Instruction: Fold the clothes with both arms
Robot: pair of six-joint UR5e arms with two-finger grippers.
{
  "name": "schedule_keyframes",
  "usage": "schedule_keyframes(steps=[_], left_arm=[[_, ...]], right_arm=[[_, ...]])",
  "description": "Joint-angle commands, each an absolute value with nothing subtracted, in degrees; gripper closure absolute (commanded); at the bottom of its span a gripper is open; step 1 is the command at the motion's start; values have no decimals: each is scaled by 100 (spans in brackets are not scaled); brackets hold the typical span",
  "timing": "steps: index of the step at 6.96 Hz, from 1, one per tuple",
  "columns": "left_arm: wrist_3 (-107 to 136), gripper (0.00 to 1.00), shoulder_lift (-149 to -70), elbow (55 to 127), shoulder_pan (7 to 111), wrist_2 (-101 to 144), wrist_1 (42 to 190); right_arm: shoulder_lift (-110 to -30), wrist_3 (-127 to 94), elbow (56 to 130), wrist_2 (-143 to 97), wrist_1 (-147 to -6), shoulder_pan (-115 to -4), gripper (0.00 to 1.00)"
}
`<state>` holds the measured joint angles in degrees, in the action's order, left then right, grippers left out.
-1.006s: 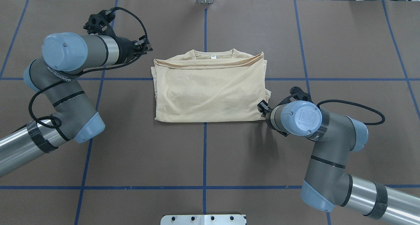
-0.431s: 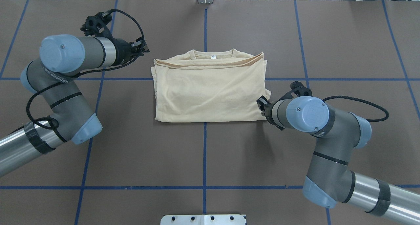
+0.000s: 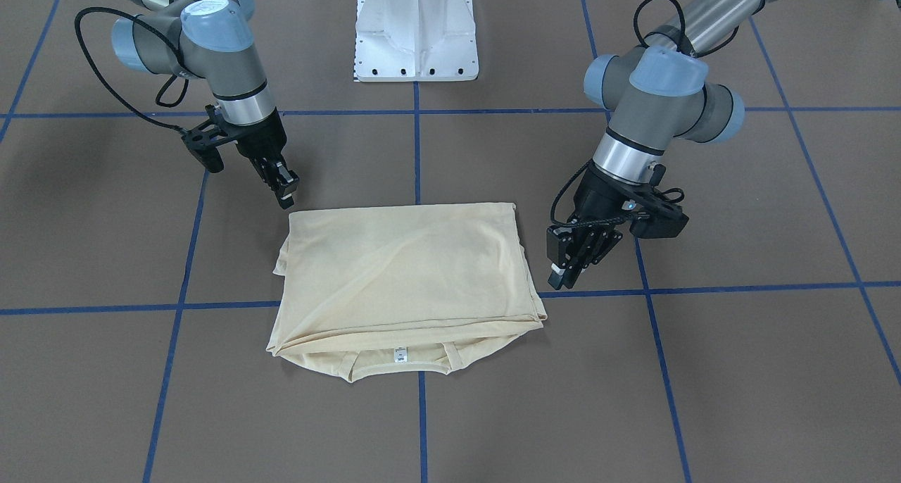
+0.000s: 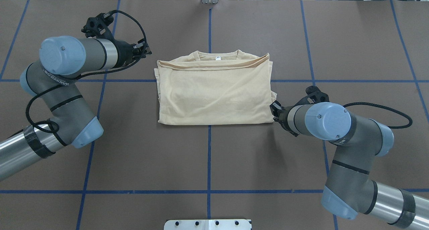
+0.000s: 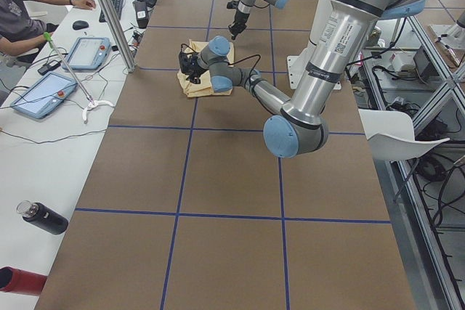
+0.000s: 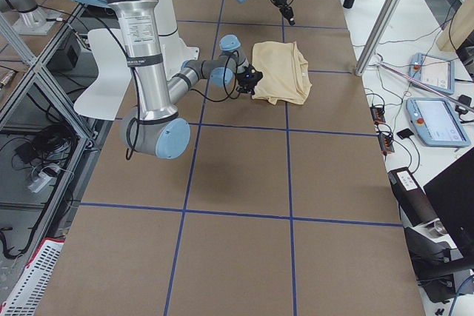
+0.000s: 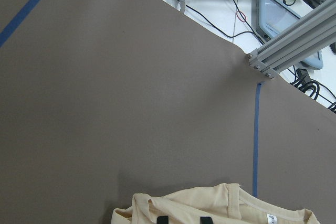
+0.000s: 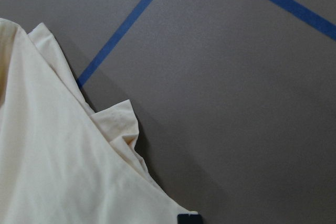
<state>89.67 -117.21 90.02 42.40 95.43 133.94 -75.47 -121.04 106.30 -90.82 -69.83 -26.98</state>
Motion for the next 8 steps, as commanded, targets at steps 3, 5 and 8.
schedule_keyframes(steps=[3,5,8], left_arm=[[8965,68,-11707,9000,4228,9492,13395],[8965,68,-11707,8991,4219,9457,13395],[8965,68,-11707,8974,4219,9457,13395]], right_arm=[[-7384,-12120,10346,-9044,-6961,-2619,35],[-7207,-12094,10108,-9035,-6952,-2619,37],[-7216,-12085,10081,-9035,-6952,-2645,100]])
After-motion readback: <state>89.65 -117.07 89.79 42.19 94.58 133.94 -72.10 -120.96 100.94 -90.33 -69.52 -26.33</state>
